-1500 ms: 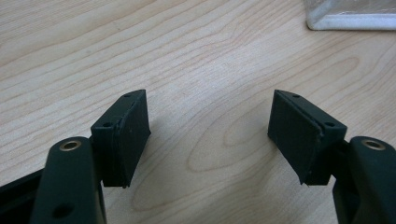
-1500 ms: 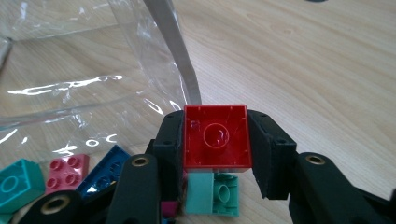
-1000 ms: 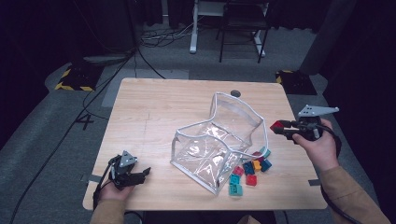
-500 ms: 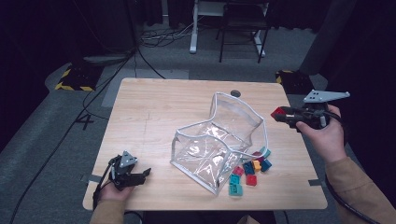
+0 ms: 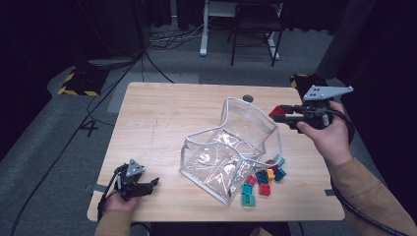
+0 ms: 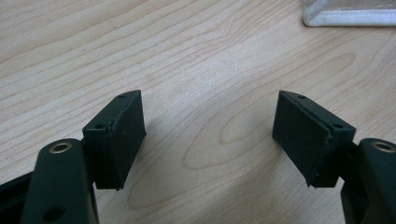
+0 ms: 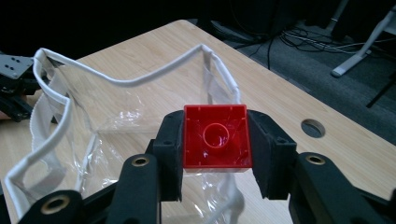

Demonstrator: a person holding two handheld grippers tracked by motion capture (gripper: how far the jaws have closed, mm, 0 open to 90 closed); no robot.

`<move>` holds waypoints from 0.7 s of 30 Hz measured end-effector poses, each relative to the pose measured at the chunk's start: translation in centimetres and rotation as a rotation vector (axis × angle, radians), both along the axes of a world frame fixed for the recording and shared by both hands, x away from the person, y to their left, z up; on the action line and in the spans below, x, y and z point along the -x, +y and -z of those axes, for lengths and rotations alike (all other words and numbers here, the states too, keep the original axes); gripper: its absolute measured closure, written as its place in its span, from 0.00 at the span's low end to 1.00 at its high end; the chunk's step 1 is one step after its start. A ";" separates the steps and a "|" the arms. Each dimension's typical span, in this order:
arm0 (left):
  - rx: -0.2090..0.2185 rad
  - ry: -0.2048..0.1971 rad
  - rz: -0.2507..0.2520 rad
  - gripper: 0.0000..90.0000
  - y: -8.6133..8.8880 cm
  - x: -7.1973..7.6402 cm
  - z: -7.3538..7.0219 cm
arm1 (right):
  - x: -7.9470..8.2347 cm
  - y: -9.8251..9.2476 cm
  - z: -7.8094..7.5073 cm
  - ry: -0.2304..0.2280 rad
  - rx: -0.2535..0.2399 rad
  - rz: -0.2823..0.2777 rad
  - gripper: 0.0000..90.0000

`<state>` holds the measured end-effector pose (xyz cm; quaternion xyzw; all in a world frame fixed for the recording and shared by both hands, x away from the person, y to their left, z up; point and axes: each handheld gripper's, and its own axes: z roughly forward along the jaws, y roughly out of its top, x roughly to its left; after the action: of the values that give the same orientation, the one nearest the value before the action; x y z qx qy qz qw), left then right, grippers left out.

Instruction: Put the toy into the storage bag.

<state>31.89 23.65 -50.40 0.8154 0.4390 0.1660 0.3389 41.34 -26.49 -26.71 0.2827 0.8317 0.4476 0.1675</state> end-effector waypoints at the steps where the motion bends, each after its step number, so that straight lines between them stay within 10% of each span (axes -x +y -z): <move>1: -0.002 0.000 0.003 0.28 0.0 0.0 0.0 | 0.0 0.4 -0.1 0.001 0.003 -0.008 0.66; 21: -0.006 0.000 0.007 0.28 0.1 0.0 0.0 | -1.8 7.9 1.9 0.089 0.040 -0.059 0.66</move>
<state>31.86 23.70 -50.39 0.8180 0.4355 0.1660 0.3373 43.17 -18.54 -28.57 0.2745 0.8549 0.4227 0.1226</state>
